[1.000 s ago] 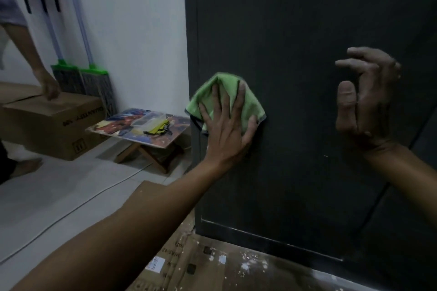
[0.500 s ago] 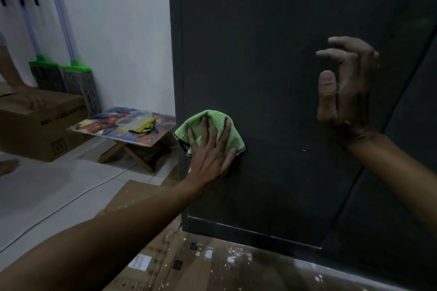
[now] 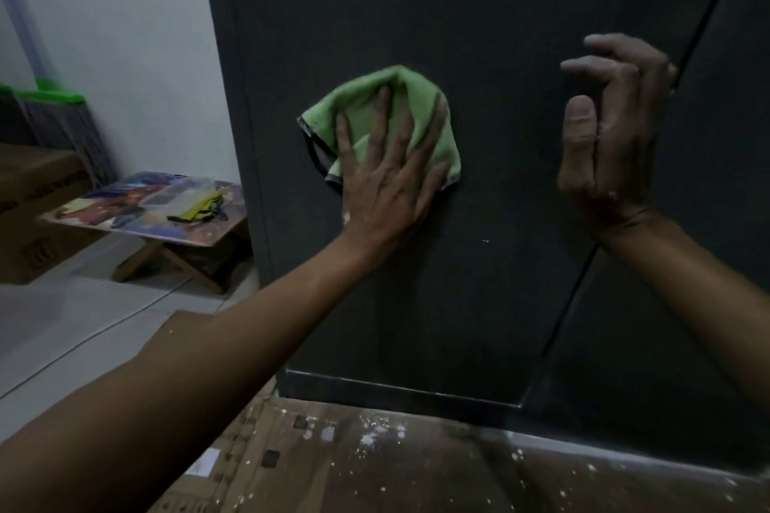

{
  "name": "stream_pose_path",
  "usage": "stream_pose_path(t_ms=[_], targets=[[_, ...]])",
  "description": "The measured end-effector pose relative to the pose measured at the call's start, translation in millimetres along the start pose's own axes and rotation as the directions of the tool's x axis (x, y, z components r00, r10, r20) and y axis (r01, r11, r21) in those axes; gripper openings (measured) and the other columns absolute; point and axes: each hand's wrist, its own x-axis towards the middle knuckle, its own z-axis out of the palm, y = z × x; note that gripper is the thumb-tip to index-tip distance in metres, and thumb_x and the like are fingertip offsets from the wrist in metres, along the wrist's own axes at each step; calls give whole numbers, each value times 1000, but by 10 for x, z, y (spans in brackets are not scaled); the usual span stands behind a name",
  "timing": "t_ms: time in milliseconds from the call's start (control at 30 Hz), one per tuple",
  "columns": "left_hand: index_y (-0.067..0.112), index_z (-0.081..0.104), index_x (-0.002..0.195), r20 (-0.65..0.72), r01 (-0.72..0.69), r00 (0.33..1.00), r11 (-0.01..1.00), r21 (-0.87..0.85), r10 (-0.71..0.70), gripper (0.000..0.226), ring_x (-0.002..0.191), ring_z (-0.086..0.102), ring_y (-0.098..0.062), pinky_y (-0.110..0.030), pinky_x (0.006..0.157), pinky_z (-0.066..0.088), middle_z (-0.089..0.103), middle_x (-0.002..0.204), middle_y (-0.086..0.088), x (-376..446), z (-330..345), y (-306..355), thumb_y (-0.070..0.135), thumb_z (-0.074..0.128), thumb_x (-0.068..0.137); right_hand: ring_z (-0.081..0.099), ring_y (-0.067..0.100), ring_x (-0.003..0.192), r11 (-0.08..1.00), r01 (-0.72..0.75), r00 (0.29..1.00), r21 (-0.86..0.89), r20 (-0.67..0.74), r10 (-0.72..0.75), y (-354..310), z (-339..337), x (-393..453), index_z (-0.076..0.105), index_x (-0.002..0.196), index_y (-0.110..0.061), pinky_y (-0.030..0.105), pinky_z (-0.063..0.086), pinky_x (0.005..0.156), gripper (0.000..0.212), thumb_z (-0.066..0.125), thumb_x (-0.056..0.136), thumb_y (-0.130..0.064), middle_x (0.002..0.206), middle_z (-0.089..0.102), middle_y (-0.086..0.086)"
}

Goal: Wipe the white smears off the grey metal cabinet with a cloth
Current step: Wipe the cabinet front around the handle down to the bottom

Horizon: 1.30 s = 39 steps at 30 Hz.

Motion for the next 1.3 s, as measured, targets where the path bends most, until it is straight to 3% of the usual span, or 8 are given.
stream_pose_path(t_ms=[167,367,533,667,867,1067,1200,1300], targets=[[23,46,154,214,-444,867,892,-81,451,54,158,20,-33,-71,123,-3,32,166,-4,-1017,217,205,39,50,103,50,36,132,999,-34,999,-5,13,34,150,-38,-129,62,125,-2,48,39,109,48,34,111,-38,137,55,22],[26,22,157,426,-648,579,709,-277,695,75,155,32,-18,-47,114,47,32,169,7,-1793,328,408,32,59,93,50,31,134,1000,-13,1000,15,8,13,166,-10,-144,63,124,-7,43,39,109,46,33,111,-40,138,55,16],[20,54,149,263,-607,711,758,-238,652,66,145,49,-28,-57,111,47,47,161,-3,-1081,217,357,30,69,85,51,26,132,999,-47,998,-5,-50,46,277,-44,-102,63,124,-11,39,39,108,44,32,112,-41,140,54,11],[25,41,158,53,-385,917,914,-128,394,59,158,25,-32,-62,128,3,37,167,-6,-47,-1,426,38,52,102,52,25,130,999,-41,996,-23,-81,39,360,-23,-81,63,123,-12,32,36,108,41,34,113,-39,139,54,11],[34,26,165,-5,-194,981,979,-71,194,58,161,15,-30,-65,126,8,32,169,0,100,15,661,43,39,109,52,27,131,1000,-25,997,-16,-68,24,396,-53,-165,63,122,-8,38,38,108,42,34,112,-37,138,55,14],[20,58,143,178,-521,814,831,-196,553,45,160,19,-30,-61,128,-2,33,168,-2,-906,288,832,38,53,102,52,30,131,999,-36,998,-40,-52,34,500,-168,-259,64,122,-8,33,36,109,46,32,112,-40,138,55,15],[25,36,159,395,-650,577,695,-307,715,64,160,10,-23,-54,128,23,8,173,0,-1734,453,1003,39,56,100,52,26,130,997,-52,997,-53,-66,49,588,-177,-298,64,121,-11,36,38,107,43,33,112,-40,138,55,12],[18,21,160,363,-637,563,669,-382,743,69,158,25,-21,-47,121,38,20,171,2,-2023,538,1137,31,46,96,50,23,131,999,-26,999,-46,-21,25,587,-146,-390,62,122,-14,33,37,107,40,34,111,-41,139,53,8]])
